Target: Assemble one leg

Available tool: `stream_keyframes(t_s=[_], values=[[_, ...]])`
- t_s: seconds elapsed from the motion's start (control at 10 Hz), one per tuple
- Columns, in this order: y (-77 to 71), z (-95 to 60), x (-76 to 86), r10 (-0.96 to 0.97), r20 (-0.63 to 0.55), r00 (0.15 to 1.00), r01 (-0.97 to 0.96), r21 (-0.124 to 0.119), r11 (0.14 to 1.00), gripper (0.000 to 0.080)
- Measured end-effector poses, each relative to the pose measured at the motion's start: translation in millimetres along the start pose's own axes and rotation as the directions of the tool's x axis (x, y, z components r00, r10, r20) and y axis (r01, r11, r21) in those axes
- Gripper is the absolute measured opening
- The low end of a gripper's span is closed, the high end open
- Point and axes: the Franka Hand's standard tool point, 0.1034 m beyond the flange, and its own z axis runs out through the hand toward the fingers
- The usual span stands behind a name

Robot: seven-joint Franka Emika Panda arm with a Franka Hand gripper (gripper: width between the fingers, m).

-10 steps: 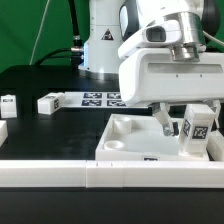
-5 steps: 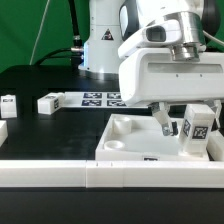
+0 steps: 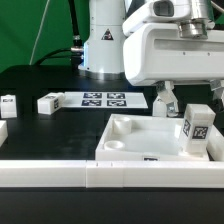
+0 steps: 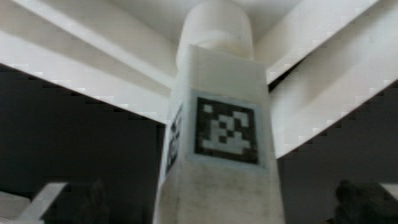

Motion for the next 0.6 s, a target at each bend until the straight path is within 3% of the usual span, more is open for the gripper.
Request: stream_keyframes(t_s=[0.1,0.2,0.4,0.5,0.6], values=[[-0.8,0.8,-1.0,0.001,0.010,1.000,-0.001,0.003,1.000,0.0649],[-5.5,6.0,-5.2,0.003,0.120,0.993,-0.008,0.039,0.999,0.0649],[-5.5,7.6,3.3,-0.009,0.260,0.966,-0.011,0.075,0.997,0.0649],[-3.1,8.7,2.8,-0.012,0.303,0.953,-0.014,0.085,0.996,0.0649],[-5.2,8.0,-4.7,-0.024,0.393,0.919,-0.022,0.111,0.994,0.0649]])
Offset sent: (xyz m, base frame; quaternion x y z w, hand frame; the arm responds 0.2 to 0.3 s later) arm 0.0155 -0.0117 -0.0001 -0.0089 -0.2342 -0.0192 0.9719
